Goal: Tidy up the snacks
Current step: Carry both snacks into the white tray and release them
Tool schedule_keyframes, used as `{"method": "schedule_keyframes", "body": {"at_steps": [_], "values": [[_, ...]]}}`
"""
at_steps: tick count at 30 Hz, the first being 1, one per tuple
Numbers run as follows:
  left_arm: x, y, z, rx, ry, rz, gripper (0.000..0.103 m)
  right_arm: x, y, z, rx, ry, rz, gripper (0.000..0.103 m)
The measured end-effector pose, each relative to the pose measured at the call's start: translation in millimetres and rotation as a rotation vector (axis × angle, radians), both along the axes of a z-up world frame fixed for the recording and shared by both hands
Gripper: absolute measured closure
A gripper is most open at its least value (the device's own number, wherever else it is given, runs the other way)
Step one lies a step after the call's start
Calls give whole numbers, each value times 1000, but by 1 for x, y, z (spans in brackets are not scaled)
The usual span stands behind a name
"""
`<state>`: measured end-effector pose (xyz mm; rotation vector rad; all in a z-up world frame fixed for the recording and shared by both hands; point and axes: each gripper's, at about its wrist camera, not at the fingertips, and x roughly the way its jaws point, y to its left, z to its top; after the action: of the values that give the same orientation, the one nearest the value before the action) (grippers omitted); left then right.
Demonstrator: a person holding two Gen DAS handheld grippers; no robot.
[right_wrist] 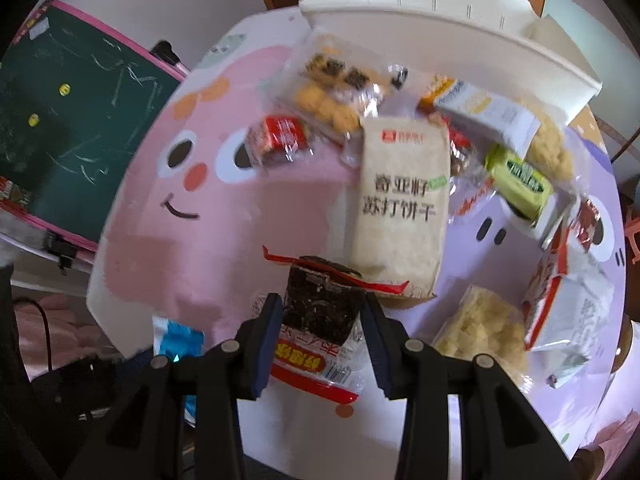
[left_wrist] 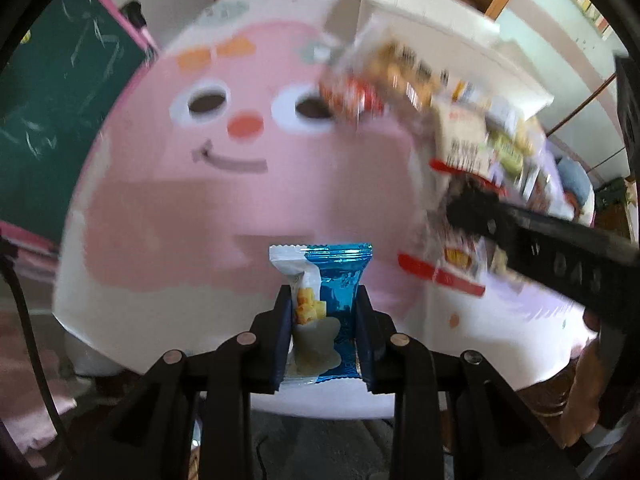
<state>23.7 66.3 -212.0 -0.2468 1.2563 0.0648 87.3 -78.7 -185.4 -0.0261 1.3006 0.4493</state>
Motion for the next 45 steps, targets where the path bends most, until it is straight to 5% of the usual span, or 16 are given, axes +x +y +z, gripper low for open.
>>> {"method": "schedule_keyframes", "body": {"at_steps": [9, 18, 28, 40, 41, 44, 45], "values": [[79, -4, 112, 56, -229, -85, 76, 32, -16, 85, -8, -154, -58, 62], [175, -33, 182, 96, -354, -202, 76, 98, -43, 160, -67, -328, -180, 62], [278, -62, 182, 106, -340, -268, 76, 183, -69, 178, -124, -397, -328, 62], [347, -79, 130, 155, -274, -299, 75, 253, -85, 139, -165, -333, -397, 61], [350, -78, 126, 159, -272, -294, 69, 257, -86, 134, -166, -320, -399, 61], [359, -75, 117, 168, -263, -277, 21, 263, -86, 124, -152, -285, -396, 61], [359, -73, 115, 180, -275, -265, 18, 264, -86, 120, -149, -272, -393, 58]]}}
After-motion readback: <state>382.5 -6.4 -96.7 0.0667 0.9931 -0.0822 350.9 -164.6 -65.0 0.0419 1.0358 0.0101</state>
